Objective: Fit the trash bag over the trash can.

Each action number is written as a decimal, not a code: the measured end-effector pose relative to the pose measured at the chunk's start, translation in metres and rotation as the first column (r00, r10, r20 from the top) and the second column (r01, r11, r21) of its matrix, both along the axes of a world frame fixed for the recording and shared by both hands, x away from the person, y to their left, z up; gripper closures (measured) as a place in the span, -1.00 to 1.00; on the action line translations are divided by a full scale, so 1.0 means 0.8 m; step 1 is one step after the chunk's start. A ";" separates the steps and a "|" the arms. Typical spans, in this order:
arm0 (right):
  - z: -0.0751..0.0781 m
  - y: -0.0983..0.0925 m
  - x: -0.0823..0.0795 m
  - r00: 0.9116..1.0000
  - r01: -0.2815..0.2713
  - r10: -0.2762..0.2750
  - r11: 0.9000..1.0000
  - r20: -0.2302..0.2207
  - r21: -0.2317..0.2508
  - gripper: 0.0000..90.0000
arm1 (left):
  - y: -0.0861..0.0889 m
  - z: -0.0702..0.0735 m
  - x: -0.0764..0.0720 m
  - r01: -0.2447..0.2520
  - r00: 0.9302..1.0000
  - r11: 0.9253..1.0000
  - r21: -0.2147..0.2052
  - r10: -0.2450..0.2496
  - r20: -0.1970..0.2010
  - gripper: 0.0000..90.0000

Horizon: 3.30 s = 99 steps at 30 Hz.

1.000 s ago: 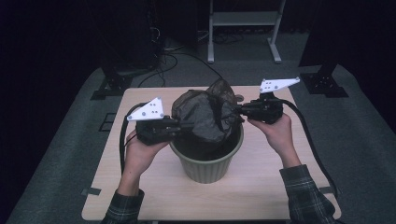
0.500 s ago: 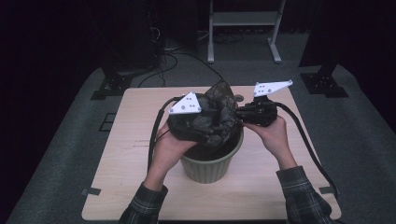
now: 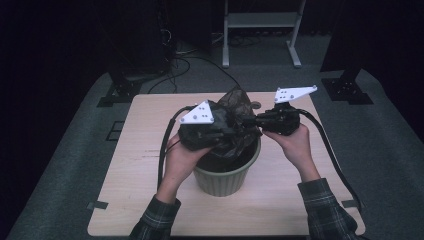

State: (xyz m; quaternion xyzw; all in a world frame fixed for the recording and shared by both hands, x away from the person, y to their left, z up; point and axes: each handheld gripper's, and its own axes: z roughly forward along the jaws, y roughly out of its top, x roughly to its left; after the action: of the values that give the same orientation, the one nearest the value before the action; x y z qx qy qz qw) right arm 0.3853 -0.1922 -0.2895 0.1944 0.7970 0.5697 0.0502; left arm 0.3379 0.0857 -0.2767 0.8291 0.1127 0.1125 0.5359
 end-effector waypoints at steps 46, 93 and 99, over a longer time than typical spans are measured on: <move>-0.005 -0.127 -0.013 0.977 0.211 -0.211 0.977 -0.009 0.021 0.76 | 0.178 -0.013 0.007 -0.259 0.966 0.964 -0.067 0.256 -0.049 0.42; 0.010 -0.040 0.039 0.978 0.205 -0.205 0.979 0.023 -0.010 0.99 | 0.155 -0.034 0.079 -0.314 0.949 0.947 -0.061 0.312 -0.035 0.99; -0.025 -0.037 0.060 0.964 0.259 -0.262 0.963 -0.037 -0.070 0.99 | 0.145 -0.065 0.098 -0.330 0.940 0.944 0.021 0.330 -0.089 0.99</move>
State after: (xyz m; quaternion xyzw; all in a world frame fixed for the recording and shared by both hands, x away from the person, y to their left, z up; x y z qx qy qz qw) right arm 0.4333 -0.2214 -0.3097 0.3086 0.7835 0.5275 0.1125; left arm 0.4165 0.2020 -0.3283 0.8044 0.2742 0.1629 0.5012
